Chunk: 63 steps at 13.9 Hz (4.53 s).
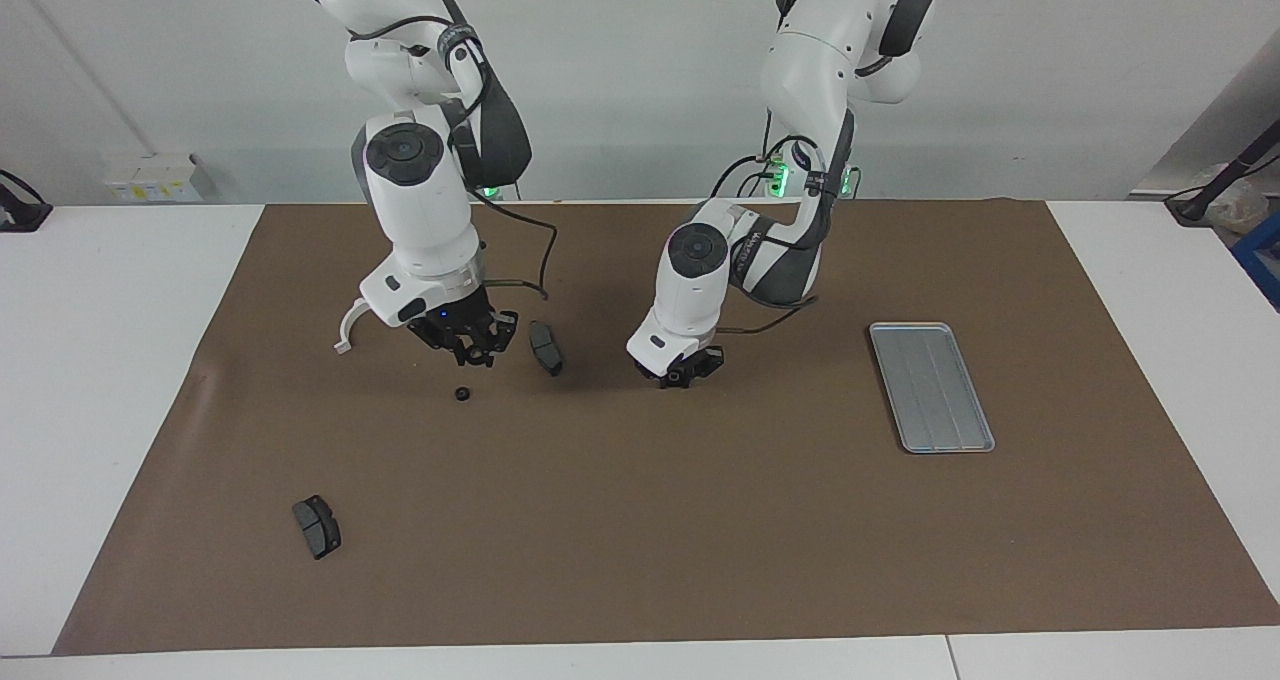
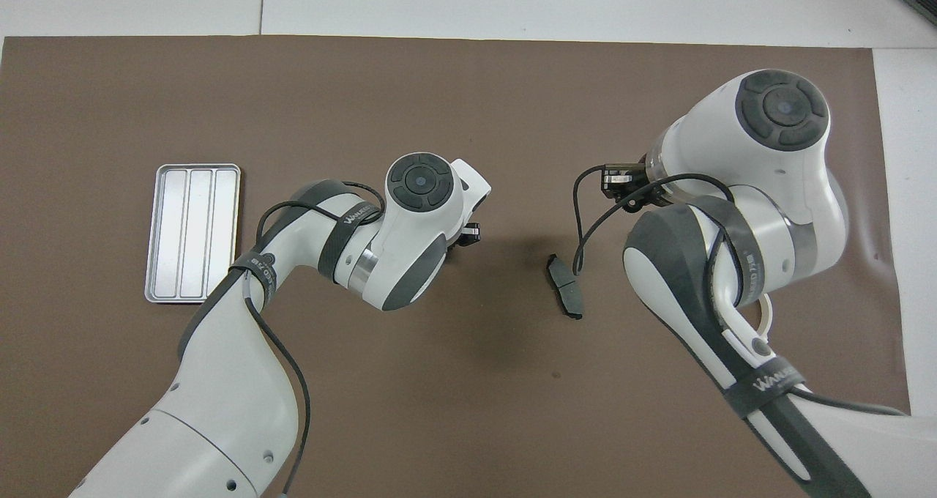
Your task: Pick bearing gear from pile to tray
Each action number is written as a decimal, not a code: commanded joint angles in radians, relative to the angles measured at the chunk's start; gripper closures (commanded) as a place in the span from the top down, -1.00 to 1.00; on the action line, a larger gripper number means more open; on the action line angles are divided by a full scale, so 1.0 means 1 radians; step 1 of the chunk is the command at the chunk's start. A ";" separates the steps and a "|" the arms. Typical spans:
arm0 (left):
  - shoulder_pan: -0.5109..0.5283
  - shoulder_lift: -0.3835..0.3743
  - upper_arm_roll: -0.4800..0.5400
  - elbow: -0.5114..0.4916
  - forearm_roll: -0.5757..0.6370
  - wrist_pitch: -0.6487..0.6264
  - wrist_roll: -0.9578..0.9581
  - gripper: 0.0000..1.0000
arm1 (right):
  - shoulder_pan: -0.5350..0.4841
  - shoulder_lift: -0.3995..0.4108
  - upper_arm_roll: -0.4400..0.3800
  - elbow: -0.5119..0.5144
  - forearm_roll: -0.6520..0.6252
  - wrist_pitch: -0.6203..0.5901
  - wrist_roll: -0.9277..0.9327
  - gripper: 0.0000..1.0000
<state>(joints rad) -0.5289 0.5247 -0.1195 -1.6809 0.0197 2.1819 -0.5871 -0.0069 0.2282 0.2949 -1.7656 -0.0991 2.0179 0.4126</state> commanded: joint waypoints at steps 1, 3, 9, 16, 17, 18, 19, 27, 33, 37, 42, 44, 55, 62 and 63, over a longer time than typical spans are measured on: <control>0.029 -0.031 0.000 -0.026 0.009 0.007 0.009 -0.95 | -0.008 -0.024 0.007 -0.041 0.013 0.033 0.029 -1.00; 0.038 -0.035 0.000 -0.019 0.008 0.003 0.009 -1.00 | 0.013 -0.021 0.006 -0.049 0.013 0.038 0.037 -1.00; 0.217 -0.055 -0.003 0.067 -0.027 -0.114 0.206 -1.00 | 0.129 0.011 0.006 -0.143 0.013 0.212 0.266 -1.00; 0.503 -0.084 0.004 -0.008 -0.021 -0.172 0.728 -0.99 | 0.329 0.192 -0.002 -0.054 -0.081 0.343 0.717 -1.00; 0.523 -0.089 0.007 -0.020 -0.021 -0.174 0.772 -0.98 | 0.337 0.233 0.001 0.001 -0.124 0.343 0.780 -1.00; 0.547 -0.097 0.007 -0.035 -0.020 -0.172 0.815 -0.95 | 0.346 0.275 0.003 0.053 -0.152 0.341 0.842 -1.00; 0.567 -0.101 0.007 -0.055 -0.018 -0.169 0.858 -0.93 | 0.369 0.308 0.003 0.081 -0.172 0.341 0.879 -1.00; 0.610 -0.126 0.011 -0.108 -0.010 -0.142 0.926 0.09 | 0.395 0.361 -0.002 0.107 -0.189 0.394 0.953 0.91; 0.533 -0.100 0.007 -0.030 -0.009 -0.114 0.772 0.35 | 0.318 0.304 0.000 0.126 -0.198 0.239 0.797 1.00; 0.338 -0.100 0.007 -0.023 -0.010 -0.096 0.386 0.35 | 0.182 0.122 0.003 -0.102 -0.183 0.214 0.531 1.00; 0.137 -0.101 0.006 -0.025 -0.021 -0.016 0.037 0.28 | 0.058 0.068 0.004 -0.187 -0.127 0.216 0.263 1.00; 0.087 -0.094 0.006 -0.032 -0.021 0.036 -0.017 0.22 | 0.013 0.066 0.004 -0.196 -0.068 0.216 0.136 1.00; 0.000 -0.020 0.006 -0.046 -0.018 0.075 -0.043 0.12 | -0.090 0.069 0.003 -0.290 -0.042 0.329 -0.043 0.61; -0.014 -0.008 0.007 -0.048 -0.018 0.085 -0.043 -0.08 | -0.104 0.063 0.001 -0.321 -0.042 0.343 -0.043 -0.02; -0.014 -0.008 0.007 -0.048 -0.018 0.082 -0.042 -0.17 | -0.104 0.063 0.001 -0.321 -0.042 0.344 -0.041 -0.26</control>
<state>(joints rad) -0.5268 0.5119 -0.1263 -1.7160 0.0074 2.2446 -0.6210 -0.0899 0.3166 0.2853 -2.0556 -0.1621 2.3365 0.4055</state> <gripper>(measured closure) 0.498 0.414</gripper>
